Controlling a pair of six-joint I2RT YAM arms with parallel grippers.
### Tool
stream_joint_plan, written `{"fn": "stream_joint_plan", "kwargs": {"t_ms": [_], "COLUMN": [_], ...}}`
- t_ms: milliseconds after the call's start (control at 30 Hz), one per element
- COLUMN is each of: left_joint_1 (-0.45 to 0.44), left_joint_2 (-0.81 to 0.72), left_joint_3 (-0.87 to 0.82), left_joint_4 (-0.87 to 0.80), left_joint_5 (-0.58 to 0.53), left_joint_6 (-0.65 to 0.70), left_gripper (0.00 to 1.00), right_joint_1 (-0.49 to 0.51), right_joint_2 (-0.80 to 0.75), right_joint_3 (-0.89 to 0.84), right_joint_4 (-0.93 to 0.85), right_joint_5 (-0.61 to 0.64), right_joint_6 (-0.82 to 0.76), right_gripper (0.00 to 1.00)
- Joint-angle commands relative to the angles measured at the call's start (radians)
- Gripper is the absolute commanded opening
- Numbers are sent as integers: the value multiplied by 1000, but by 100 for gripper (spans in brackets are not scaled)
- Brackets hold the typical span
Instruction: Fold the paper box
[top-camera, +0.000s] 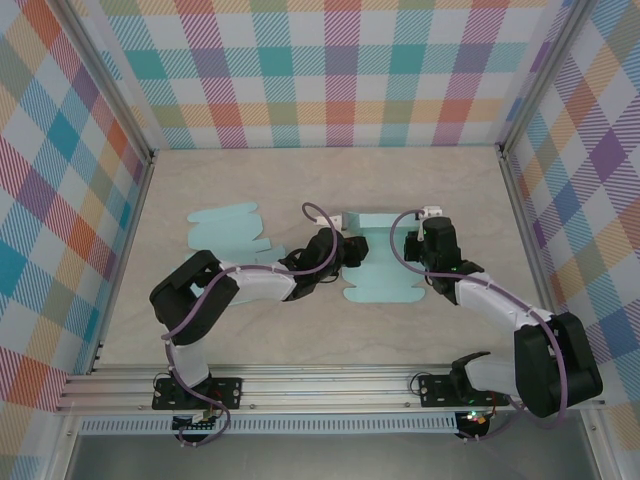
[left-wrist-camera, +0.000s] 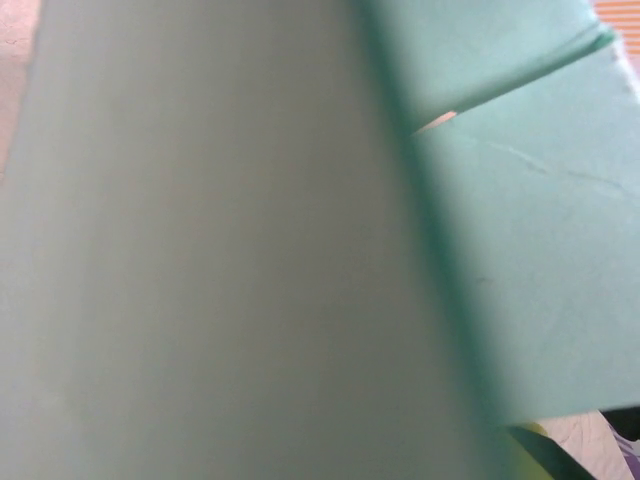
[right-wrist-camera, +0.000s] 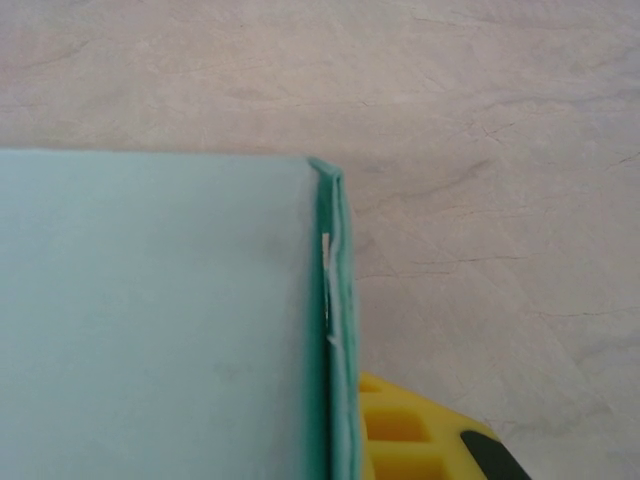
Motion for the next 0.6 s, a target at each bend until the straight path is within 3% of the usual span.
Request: {"fn": "stream_joint_plan", "kwargs": {"t_ms": [0, 267, 567], "left_joint_1": [-18, -72, -152], "left_joint_2": [1, -84, -294], "left_joint_3": [16, -38, -109], "left_joint_4": [27, 6, -165], "left_joint_5": [6, 29, -25], "left_joint_6": [29, 66, 208], "left_gripper": [27, 39, 66], "right_joint_1": [8, 8, 8], "right_joint_2": [-27, -22, -26], "right_joint_3": [-5, -2, -4], "right_joint_4": [41, 39, 36], "right_joint_5": [-23, -2, 0], "right_joint_6": [16, 24, 27], "right_gripper": [0, 0, 0]}}
